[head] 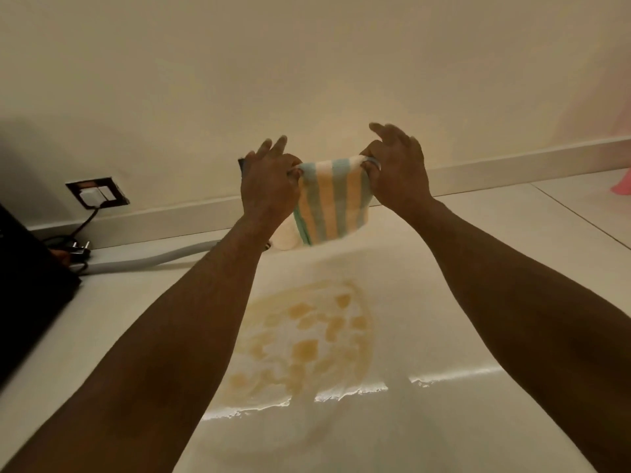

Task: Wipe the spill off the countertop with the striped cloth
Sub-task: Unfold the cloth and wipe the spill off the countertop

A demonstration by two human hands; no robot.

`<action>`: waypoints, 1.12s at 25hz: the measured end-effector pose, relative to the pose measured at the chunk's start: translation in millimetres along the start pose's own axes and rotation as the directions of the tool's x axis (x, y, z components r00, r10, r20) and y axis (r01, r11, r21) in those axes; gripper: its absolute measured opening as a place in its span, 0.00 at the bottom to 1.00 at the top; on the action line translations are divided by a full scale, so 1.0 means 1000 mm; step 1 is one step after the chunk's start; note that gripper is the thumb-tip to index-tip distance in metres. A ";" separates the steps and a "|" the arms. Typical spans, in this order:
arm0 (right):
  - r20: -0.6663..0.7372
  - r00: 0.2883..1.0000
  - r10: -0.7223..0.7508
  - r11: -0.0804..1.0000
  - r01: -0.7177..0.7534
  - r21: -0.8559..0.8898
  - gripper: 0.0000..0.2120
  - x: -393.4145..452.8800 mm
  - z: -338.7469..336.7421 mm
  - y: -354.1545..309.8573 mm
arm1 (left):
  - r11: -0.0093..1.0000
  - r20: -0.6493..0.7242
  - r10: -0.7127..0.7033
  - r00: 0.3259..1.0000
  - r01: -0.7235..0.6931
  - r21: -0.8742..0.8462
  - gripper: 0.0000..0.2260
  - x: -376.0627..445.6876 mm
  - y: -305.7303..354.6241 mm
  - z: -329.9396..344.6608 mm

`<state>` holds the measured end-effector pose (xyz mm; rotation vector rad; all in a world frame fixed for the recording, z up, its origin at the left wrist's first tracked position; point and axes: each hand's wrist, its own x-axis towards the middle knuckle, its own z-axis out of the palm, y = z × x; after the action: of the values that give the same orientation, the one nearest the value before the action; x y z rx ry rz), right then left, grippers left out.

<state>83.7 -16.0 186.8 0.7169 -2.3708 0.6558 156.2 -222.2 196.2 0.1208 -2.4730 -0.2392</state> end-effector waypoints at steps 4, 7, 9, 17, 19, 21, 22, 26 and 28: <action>0.037 0.997 -0.066 0.996 0.069 -0.060 0.05 -0.057 0.019 -0.005 | 0.999 0.026 0.026 0.999 -0.025 -0.038 0.12 -0.070 -0.017 0.018; 0.189 0.981 -0.043 0.995 0.060 -0.081 0.02 -0.133 0.036 0.007 | 0.996 0.208 0.062 0.976 -0.045 -0.083 0.10 -0.149 -0.015 0.045; 0.276 0.961 -0.011 0.995 0.037 -0.089 0.03 -0.180 0.044 0.018 | 0.990 0.322 0.136 0.937 -0.115 -0.085 0.11 -0.191 -0.009 0.064; 0.425 0.904 0.050 0.998 -0.031 -0.052 0.15 -0.264 0.047 0.025 | 0.944 0.528 0.328 0.783 -0.293 -0.151 0.20 -0.258 -0.010 0.086; 0.411 0.908 0.084 0.996 -0.065 -0.059 0.22 -0.249 0.052 0.021 | 0.958 0.464 0.287 0.838 -0.244 -0.152 0.20 -0.248 -0.029 0.080; 0.426 0.898 0.112 0.994 -0.107 -0.037 0.25 -0.229 0.065 0.013 | 0.991 0.426 0.116 0.897 -0.075 -0.112 0.22 -0.237 -0.065 0.070; 0.443 0.889 0.118 0.992 -0.121 -0.022 0.26 -0.219 0.074 0.008 | 0.998 0.435 0.029 0.900 -0.004 -0.059 0.25 -0.232 -0.087 0.065; 0.582 0.792 0.185 0.978 -0.209 -0.028 0.33 -0.193 0.121 -0.008 | 0.962 0.460 -0.271 0.845 0.221 0.160 0.28 -0.234 -0.189 0.047; 0.614 0.752 0.241 0.960 -0.279 -0.035 0.36 -0.183 0.141 -0.013 | 0.921 0.429 -0.390 0.815 0.346 0.179 0.29 -0.243 -0.231 0.038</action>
<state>165.9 -47.5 -27.9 0.7051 -3.1146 0.6819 330.7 -407.8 -24.9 0.6617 -2.9170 -0.3491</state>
